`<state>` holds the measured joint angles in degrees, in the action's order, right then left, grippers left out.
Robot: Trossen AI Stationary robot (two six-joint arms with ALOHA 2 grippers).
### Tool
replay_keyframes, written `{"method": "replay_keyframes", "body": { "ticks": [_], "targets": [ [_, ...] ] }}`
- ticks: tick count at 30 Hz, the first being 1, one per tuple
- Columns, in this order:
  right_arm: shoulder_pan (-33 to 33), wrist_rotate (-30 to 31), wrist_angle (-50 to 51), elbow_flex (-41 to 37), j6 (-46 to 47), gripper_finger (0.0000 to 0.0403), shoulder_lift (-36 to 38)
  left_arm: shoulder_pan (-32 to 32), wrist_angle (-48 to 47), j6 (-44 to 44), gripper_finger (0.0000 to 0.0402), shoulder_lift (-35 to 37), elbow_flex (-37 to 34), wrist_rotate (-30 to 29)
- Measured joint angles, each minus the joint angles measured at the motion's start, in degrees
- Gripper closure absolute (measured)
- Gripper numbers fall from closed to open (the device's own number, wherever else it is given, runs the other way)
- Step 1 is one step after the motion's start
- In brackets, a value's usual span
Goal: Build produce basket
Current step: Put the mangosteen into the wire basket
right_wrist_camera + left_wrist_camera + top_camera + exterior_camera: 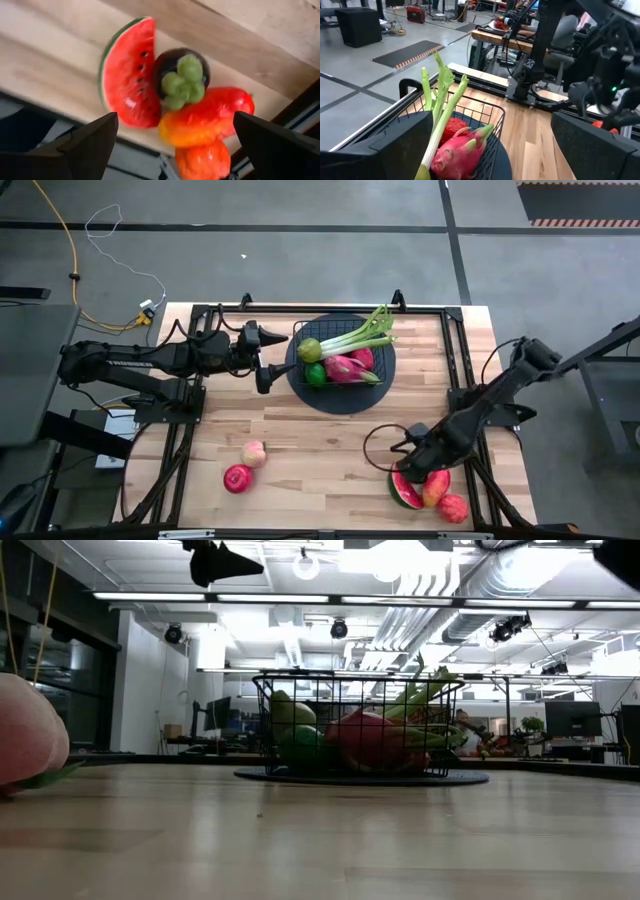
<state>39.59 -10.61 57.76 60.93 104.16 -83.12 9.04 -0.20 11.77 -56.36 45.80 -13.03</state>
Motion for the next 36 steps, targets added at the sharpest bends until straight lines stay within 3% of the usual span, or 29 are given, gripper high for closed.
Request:
{"method": "replay_keyframes", "body": {
  "ticks": [4,12,23,33,36],
  "targets": [
    [0.0,-0.1,-0.1,0.0,-1.1,0.0018,-5.4,0.0,0.0,0.0,0.0009,0.0,0.0,0.4],
    [0.2,-6.2,-3.6,0.0,-10.1,0.0018,-14.5,0.0,0.0,0.0,0.0009,0.0,0.0,0.4],
    [0.0,-4.1,-3.8,0.0,-13.0,0.0023,-19.5,0.0,0.0,0.0,0.0009,0.0,0.0,0.4],
    [-0.6,-1.6,-3.0,0.0,-14.2,0.0141,-19.3,0.0,0.0,0.1,0.0009,0.0,0.0,0.0],
    [-0.5,-1.6,-0.3,0.0,-16.3,0.0157,-17.0,0.0,0.0,0.0,0.0009,0.0,0.0,0.0]
  ]
}}
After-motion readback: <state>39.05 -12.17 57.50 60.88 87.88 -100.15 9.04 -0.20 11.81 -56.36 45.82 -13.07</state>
